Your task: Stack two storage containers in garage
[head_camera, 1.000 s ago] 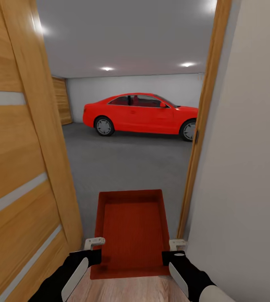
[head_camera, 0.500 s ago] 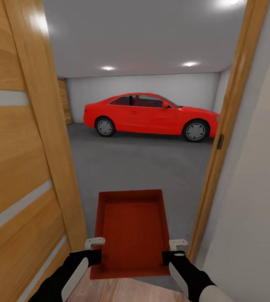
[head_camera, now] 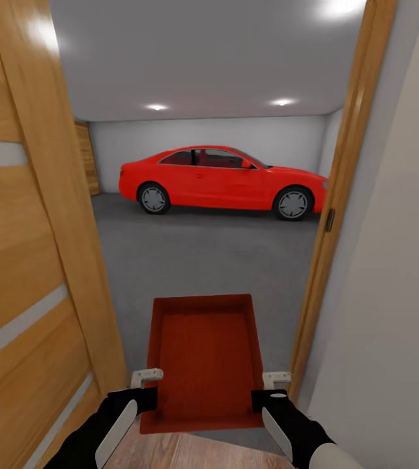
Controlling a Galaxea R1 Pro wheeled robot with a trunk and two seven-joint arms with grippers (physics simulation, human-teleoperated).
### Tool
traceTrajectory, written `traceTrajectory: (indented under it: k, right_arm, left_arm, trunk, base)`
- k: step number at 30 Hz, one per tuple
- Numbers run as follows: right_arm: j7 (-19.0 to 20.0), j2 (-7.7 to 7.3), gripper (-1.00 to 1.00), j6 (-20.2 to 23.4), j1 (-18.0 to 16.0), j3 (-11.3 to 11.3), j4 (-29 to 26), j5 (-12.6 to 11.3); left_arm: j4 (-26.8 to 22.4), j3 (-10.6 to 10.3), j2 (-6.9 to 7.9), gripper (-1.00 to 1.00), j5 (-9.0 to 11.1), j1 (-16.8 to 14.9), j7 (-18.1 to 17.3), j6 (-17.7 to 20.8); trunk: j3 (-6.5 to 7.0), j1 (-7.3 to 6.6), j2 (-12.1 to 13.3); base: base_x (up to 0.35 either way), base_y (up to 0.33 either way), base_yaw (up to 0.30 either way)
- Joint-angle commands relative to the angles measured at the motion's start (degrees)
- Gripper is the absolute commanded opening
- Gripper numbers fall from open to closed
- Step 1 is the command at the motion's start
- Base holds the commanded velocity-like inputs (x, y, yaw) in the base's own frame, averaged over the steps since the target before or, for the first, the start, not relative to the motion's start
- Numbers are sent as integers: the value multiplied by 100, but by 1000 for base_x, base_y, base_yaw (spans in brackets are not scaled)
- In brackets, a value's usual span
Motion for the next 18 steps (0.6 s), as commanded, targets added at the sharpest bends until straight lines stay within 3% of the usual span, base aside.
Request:
traceTrajectory:
  k: [1,10,18]
  right_arm:
    - [-29,-8,-100,33,-1,-3,1,-55]
    - [-28,-8,-100,32,-1,-3,1,-55]
    - [-29,-6,-100,32,-1,-1,1,-55]
  left_arm:
    - [-77,25,9,-100,20,-7,55,-462]
    - [-77,25,9,-100,20,-7,55,-462]
    - [-77,25,9,-100,20,-7,53,-462]
  trunk:
    - [-3,-1,-3]
    - [33,-1,-3]
    - [39,-1,-3]
  base:
    - [0,0,-207]
    - [0,0,-208]
    - [131,113,-41]
